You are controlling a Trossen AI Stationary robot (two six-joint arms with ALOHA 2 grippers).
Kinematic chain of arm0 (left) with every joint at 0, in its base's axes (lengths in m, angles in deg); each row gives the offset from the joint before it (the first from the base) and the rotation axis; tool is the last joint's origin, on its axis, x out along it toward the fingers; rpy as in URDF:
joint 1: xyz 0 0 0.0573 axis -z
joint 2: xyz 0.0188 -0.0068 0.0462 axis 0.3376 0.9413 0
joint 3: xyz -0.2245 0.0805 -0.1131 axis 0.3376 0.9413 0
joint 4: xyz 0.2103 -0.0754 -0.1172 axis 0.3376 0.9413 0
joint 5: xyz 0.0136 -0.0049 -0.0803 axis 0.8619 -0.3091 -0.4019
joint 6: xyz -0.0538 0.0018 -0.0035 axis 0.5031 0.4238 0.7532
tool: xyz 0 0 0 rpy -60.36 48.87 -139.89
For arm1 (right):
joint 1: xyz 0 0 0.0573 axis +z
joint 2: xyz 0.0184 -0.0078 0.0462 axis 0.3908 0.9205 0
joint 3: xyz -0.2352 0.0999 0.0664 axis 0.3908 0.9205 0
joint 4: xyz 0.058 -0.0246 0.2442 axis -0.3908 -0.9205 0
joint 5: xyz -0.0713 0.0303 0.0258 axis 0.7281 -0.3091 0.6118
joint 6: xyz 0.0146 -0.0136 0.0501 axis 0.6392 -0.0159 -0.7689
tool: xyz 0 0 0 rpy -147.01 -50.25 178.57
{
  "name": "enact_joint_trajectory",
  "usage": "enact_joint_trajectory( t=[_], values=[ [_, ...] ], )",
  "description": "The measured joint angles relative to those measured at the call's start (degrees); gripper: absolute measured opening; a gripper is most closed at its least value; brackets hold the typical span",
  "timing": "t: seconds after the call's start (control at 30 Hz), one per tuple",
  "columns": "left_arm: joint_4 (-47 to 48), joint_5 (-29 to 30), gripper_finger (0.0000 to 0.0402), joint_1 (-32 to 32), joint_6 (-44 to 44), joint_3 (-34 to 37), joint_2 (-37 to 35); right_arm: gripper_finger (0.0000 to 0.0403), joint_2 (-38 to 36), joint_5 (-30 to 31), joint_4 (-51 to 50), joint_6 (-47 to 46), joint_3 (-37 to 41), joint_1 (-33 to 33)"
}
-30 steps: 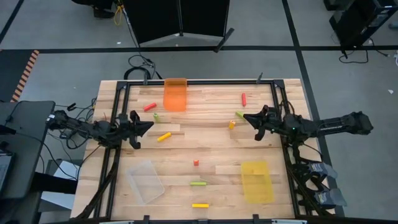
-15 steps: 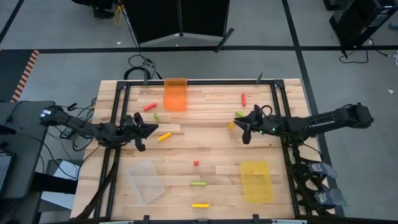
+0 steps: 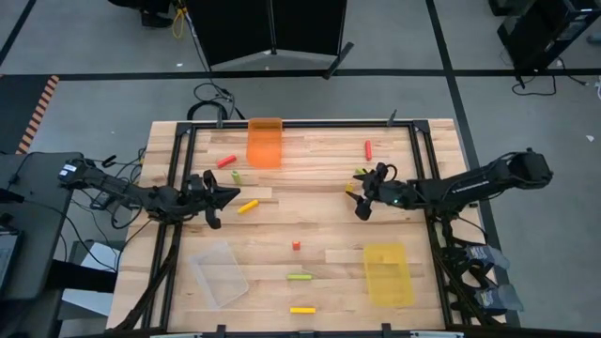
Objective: Sort blocks
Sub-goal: Put the right yellow block into the yellow bin
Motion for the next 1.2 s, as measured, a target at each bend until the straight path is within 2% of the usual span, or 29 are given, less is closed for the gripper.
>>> enact_joint_trajectory(
  t=[0.2,0.8,1.0,1.2],
  values=[
    [0.0,0.0,0.0017,0.0,-0.1,0.0,0.0,0.0305,3.0,1.9,0.1,-0.6,0.0,-0.9],
    [0.1,0.0,0.0017,0.0,-1.6,0.0,0.0,0.0277,14.0,1.9,5.4,-4.4,0.0,-2.4],
    [0.2,0.0,0.0017,0.0,-1.6,0.0,0.0,0.0224,15.9,1.9,7.0,-4.6,0.0,-2.4],
    [0.3,0.0,0.0017,0.0,-1.6,0.0,0.0,0.0125,16.2,2.6,7.3,-5.9,0.0,-2.4]
  ],
)
